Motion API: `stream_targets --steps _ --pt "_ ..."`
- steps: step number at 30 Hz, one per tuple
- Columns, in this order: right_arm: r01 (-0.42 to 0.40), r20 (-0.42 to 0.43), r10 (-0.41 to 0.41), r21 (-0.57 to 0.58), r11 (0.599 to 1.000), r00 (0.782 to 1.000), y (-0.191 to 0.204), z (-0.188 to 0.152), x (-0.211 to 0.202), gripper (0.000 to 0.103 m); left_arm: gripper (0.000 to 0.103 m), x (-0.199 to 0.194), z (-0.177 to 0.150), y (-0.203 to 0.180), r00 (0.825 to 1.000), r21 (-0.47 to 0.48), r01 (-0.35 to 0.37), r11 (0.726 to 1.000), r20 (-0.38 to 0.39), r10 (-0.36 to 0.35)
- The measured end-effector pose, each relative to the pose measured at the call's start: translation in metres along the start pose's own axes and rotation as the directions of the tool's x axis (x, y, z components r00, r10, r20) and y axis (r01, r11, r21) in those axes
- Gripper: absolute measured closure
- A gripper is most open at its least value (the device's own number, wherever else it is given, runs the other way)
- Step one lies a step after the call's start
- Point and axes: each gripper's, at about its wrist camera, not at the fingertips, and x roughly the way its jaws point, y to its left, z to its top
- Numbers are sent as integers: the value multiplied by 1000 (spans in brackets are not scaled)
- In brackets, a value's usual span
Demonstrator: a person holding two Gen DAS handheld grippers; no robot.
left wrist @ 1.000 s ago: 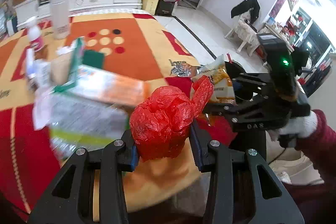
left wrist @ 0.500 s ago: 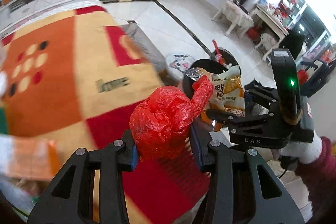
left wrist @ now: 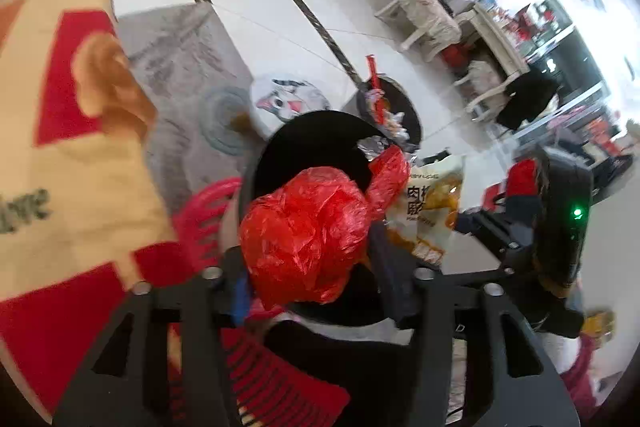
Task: Collect trash
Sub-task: 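Carry the red bag and cake bag with both tools over the black trash bin, then open both tools to drop the red bag and cake bag into the bin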
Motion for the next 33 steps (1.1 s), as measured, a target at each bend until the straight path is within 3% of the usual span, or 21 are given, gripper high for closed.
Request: stream_targets --steps 5,8,17,22,33 --pt "-5 -22 6 32 999 1000 -7 -7 8 16 43 5 2 8 1000 -46 18 999 2 -18" --pt "8 -13 -7 36 999 1000 -9 -8 7 12 37 5 6 5 999 -69 54 996 14 -53" --pt "10 26 -11 40 999 1000 -19 -7 -10 3 35 12 11 4 993 -112 115 987 20 -114" --pt "-6 16 5 46 999 1000 -24 -12 -7 2 35 9 8 5 996 -100 87 991 22 -85" --pt "-35 16 34 17 999 999 -11 -10 -5 0 35 -5 -1 7 997 -66 -46 997 55 50"
